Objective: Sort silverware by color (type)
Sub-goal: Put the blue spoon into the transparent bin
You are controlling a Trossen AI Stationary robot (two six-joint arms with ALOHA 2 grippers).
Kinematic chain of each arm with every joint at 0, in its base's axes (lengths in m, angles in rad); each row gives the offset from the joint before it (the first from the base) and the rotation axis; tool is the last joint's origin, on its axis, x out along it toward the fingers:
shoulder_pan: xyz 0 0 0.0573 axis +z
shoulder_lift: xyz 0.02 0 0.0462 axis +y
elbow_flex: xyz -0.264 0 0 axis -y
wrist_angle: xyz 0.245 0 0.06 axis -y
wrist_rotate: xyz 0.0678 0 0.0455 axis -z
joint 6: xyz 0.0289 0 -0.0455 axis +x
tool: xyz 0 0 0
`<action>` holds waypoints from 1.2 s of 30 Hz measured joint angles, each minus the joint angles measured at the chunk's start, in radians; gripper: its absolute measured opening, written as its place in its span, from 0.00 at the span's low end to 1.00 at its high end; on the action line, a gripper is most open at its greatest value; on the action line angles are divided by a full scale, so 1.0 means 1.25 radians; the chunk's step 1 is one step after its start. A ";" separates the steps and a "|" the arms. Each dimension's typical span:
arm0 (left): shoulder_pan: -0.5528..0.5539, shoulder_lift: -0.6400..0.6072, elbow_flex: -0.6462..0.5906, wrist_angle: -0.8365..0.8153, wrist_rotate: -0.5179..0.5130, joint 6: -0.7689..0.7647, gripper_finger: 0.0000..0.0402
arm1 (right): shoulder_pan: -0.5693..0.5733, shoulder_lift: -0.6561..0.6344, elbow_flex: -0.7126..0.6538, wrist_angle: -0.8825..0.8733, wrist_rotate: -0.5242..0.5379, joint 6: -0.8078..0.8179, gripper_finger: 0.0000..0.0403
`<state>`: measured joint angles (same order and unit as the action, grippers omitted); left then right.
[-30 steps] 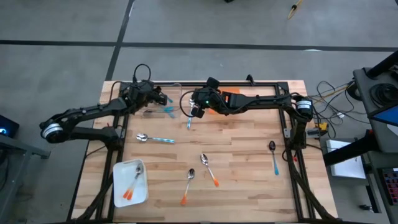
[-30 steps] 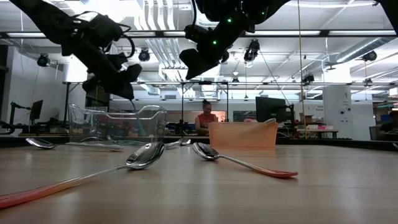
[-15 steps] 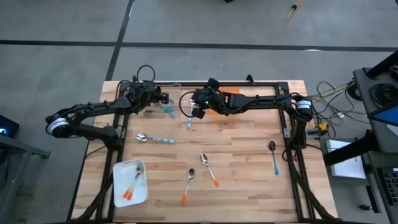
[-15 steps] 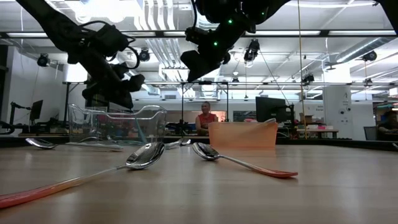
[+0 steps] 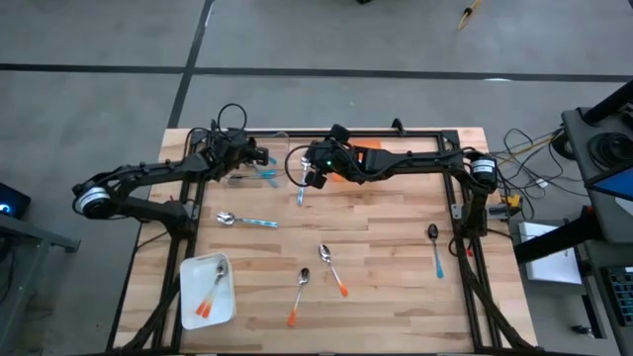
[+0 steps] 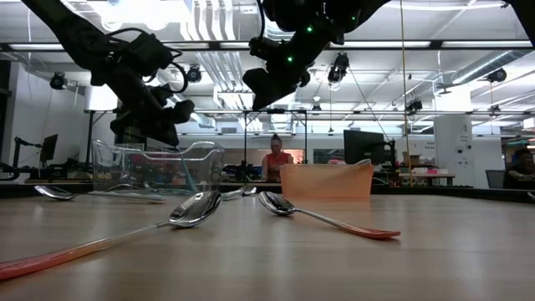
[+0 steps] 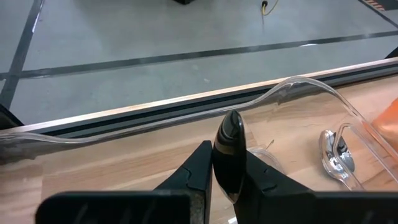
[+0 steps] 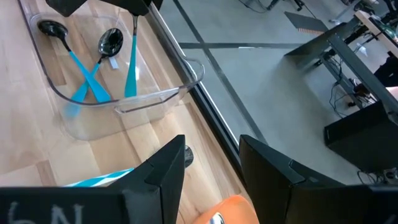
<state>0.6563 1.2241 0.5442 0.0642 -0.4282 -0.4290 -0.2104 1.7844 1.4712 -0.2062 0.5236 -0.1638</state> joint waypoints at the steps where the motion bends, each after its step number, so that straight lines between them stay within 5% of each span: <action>1: 0.000 0.000 0.000 -0.002 0.000 0.000 0.06 | 0.000 0.000 0.000 0.000 0.000 0.000 0.36; 12: 0.000 -0.001 0.000 -0.022 -0.009 -0.006 0.07 | 0.000 0.000 0.000 0.000 0.000 0.009 0.36; 25: 0.000 -0.001 -0.002 -0.024 -0.008 -0.009 0.25 | 0.000 0.000 0.000 -0.001 0.000 0.007 0.36; 36: 0.000 -0.012 -0.002 -0.045 -0.006 -0.004 0.27 | 0.000 0.000 0.000 -0.028 0.000 0.027 0.36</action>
<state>0.6562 1.2092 0.5423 0.0080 -0.4359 -0.4336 -0.2100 1.7844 1.4712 -0.2413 0.5236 -0.1299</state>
